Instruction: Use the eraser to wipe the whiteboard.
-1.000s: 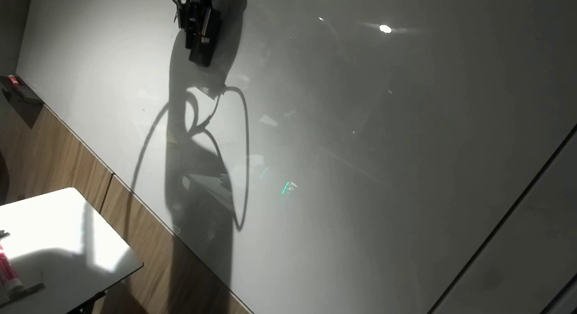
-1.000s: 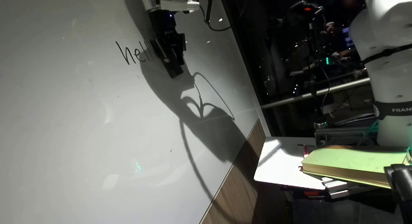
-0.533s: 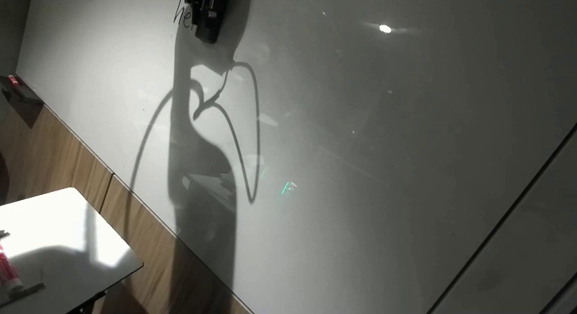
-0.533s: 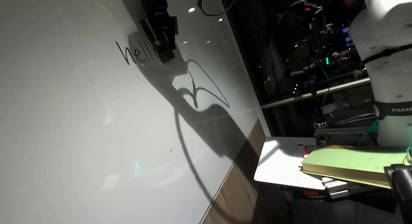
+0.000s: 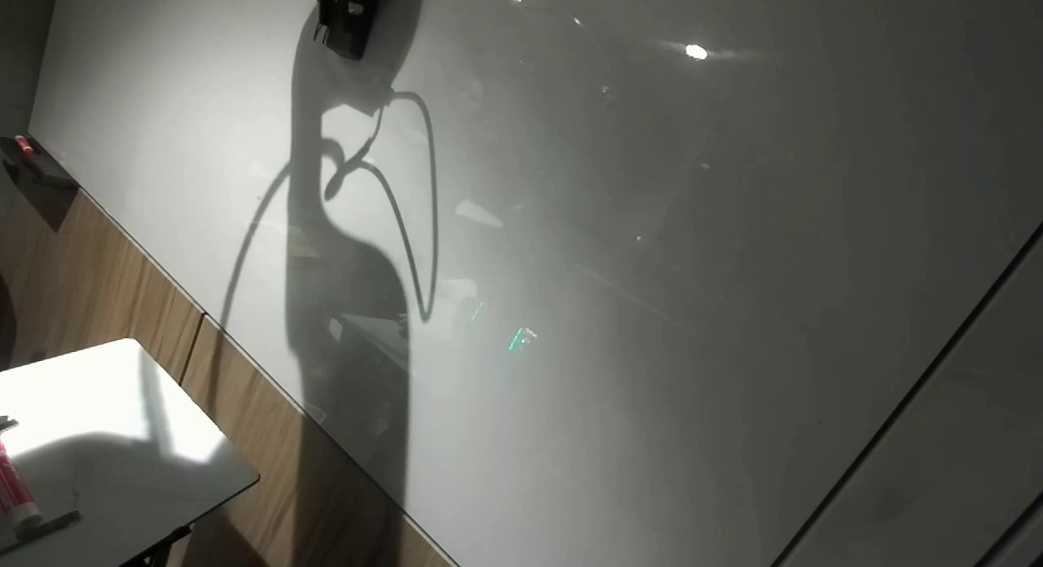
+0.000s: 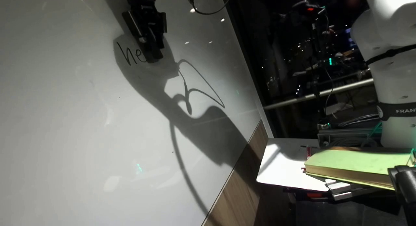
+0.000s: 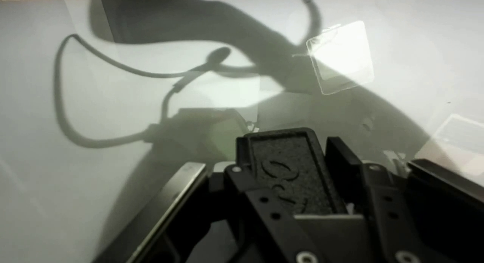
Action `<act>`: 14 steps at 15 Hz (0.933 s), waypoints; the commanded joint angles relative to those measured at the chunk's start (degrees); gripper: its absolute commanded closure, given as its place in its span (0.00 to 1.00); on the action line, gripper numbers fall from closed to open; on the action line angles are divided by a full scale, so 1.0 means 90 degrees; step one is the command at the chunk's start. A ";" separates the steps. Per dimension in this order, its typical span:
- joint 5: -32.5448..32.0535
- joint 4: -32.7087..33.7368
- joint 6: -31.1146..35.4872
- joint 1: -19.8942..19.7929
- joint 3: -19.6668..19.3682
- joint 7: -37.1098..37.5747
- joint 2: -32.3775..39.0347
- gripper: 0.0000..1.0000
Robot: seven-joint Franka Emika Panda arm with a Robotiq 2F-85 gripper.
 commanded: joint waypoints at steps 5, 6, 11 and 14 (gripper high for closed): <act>-0.0378 0.0909 0.0353 0.0689 0.0477 0.0660 0.0869 0.72; -0.0418 0.1001 0.0346 0.0776 0.0497 0.0696 0.0939 0.72; -0.0632 0.1123 0.0470 0.1179 0.0544 0.0884 0.1168 0.72; -0.0554 0.0219 0.0828 0.1159 0.0538 0.0923 0.0914 0.72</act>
